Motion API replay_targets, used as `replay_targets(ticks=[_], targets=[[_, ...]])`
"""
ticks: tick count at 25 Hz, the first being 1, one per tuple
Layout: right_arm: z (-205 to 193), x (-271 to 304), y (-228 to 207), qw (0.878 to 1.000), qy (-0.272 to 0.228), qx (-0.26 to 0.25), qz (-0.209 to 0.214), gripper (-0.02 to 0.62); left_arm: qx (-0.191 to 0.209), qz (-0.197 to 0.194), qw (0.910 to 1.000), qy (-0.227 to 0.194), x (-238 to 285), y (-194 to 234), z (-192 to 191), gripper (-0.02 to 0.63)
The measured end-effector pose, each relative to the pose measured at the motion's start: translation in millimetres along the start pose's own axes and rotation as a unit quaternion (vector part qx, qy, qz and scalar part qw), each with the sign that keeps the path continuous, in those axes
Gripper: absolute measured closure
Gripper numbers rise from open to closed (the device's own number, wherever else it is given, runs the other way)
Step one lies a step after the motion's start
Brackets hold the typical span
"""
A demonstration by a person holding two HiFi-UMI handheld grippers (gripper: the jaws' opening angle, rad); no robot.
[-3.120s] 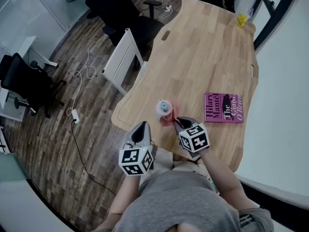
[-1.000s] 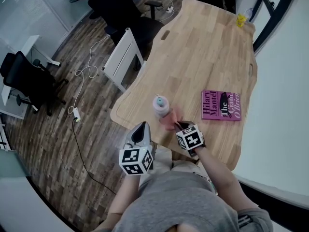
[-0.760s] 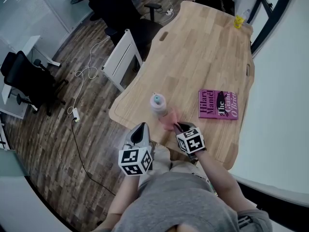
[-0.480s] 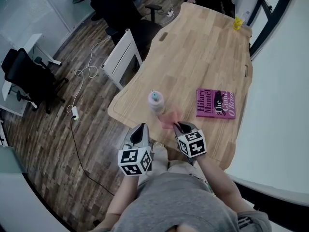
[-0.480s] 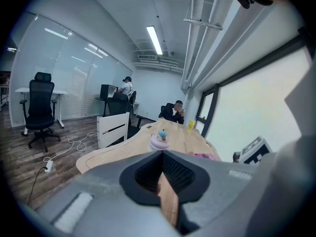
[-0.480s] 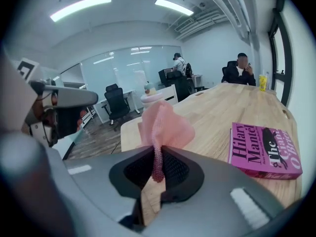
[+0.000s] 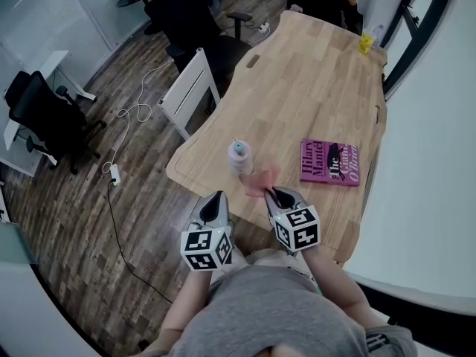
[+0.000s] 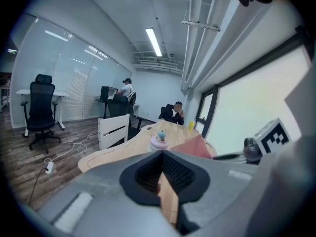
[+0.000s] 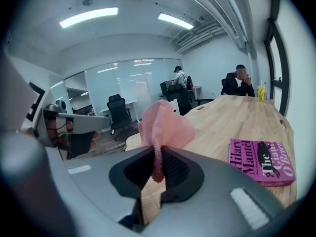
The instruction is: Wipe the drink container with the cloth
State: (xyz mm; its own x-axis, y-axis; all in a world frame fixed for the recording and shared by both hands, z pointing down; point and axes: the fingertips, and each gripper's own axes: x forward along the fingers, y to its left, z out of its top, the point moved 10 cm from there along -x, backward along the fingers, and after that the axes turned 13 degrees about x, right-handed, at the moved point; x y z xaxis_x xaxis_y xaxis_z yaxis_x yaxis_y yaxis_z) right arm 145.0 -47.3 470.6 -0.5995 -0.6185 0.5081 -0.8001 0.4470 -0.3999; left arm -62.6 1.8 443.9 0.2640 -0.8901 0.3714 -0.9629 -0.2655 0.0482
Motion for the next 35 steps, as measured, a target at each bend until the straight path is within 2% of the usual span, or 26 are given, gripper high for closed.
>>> replay_targets(ticks=[8, 18, 27, 35], targets=[[6, 13, 28, 1.0, -0.016, 0.007, -0.003, 0.563, 0.01, -0.017, 0.9998, -0.001, 5, 24, 2, 0.606], [13, 45, 62, 0.994, -0.055, 0.063, -0.066, 0.563, 0.041, -0.083, 0.9957, 0.008, 27, 88, 13, 0.606], [18, 72, 87, 0.982, -0.083, 0.109, -0.133, 0.563, 0.061, -0.16, 0.9852, 0.01, 59, 128, 26, 0.606], [13, 92, 107, 0.968, -0.1, 0.147, -0.18, 0.563, 0.085, -0.217, 0.9724, 0.013, 74, 153, 32, 0.606]])
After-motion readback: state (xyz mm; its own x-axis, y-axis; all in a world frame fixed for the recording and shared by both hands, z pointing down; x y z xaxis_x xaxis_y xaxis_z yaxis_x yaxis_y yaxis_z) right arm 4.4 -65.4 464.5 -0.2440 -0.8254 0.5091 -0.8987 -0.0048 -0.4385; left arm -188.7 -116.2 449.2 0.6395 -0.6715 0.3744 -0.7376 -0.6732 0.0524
